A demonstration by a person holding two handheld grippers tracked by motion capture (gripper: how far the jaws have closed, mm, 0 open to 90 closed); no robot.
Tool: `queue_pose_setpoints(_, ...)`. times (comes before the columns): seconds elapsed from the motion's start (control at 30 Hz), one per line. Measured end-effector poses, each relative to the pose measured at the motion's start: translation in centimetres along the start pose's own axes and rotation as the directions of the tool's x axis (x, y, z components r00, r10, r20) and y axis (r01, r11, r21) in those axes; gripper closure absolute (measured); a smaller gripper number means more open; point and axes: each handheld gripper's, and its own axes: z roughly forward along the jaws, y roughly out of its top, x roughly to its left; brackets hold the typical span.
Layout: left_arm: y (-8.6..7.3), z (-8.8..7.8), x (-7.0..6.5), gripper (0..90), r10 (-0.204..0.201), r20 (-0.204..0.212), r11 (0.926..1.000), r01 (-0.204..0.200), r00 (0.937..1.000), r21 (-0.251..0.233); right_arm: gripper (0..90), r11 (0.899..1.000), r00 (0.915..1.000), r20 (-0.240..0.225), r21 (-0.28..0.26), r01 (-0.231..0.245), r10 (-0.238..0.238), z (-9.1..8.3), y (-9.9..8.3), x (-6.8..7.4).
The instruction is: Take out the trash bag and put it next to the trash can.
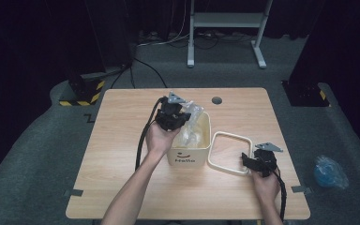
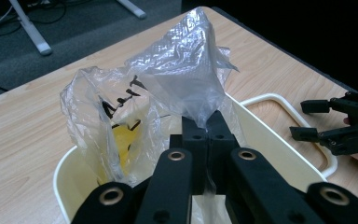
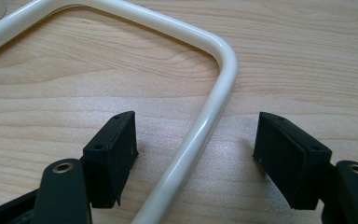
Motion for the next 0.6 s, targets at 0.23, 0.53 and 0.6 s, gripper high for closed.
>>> queue_pose_setpoints(0.23,0.1,-1.0,0.4,89.2,-0.005,0.004,0.9996,0.006,1.0,-0.028,29.5,1.0,1.0,0.0,-0.001,0.001,-0.001,0.0,0.0,0.0)
queue_pose_setpoints(0.53,0.1,-2.3,1.0,89.2,-0.015,0.007,0.998,0.015,0.9999,-0.061,29.5,1.0,1.0,0.0,0.0,-0.001,0.001,0.0,0.0,0.0)
queue_pose_setpoints(0.6,0.2,-2.6,1.1,89.2,-0.016,0.006,0.9976,0.016,0.9999,-0.068,29.5,1.0,1.0,0.0,0.0,-0.001,0.001,0.0,0.0,0.0)
